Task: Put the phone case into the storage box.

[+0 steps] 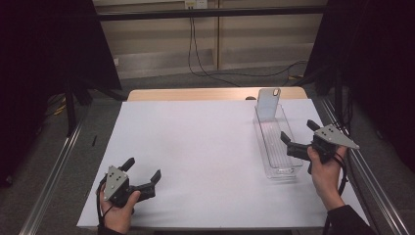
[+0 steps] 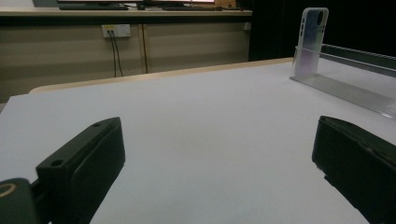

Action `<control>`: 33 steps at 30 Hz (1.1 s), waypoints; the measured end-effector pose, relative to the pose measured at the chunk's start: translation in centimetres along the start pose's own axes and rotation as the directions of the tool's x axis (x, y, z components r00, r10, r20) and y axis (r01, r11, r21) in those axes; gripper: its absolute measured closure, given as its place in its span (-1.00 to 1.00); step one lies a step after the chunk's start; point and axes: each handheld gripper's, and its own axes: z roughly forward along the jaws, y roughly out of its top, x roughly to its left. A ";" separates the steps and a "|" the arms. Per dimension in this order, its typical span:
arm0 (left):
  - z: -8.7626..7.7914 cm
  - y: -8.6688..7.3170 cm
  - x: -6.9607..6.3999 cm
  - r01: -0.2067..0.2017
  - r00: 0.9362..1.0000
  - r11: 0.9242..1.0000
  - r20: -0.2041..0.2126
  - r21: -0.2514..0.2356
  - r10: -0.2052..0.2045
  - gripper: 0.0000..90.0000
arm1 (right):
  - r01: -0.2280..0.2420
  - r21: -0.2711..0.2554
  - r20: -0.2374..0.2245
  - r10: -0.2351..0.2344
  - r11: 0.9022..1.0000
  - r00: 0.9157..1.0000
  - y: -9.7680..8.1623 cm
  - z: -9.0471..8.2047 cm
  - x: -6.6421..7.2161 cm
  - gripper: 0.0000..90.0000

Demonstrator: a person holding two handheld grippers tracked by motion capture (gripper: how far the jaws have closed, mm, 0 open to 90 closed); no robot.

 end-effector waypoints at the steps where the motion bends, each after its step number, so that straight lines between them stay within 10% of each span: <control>1: 0.0 0.0 0.1 -0.002 1.000 1.000 -0.002 0.001 0.002 -0.94 | 0.002 -0.003 -0.006 -0.002 1.000 1.000 0.0 -0.2 0.1 -0.99; 33: -0.9 0.1 -0.2 -0.014 1.000 1.000 0.003 -0.005 0.014 -0.93 | -0.005 0.043 -0.036 0.006 0.999 0.999 -3.4 -5.9 1.3 -0.99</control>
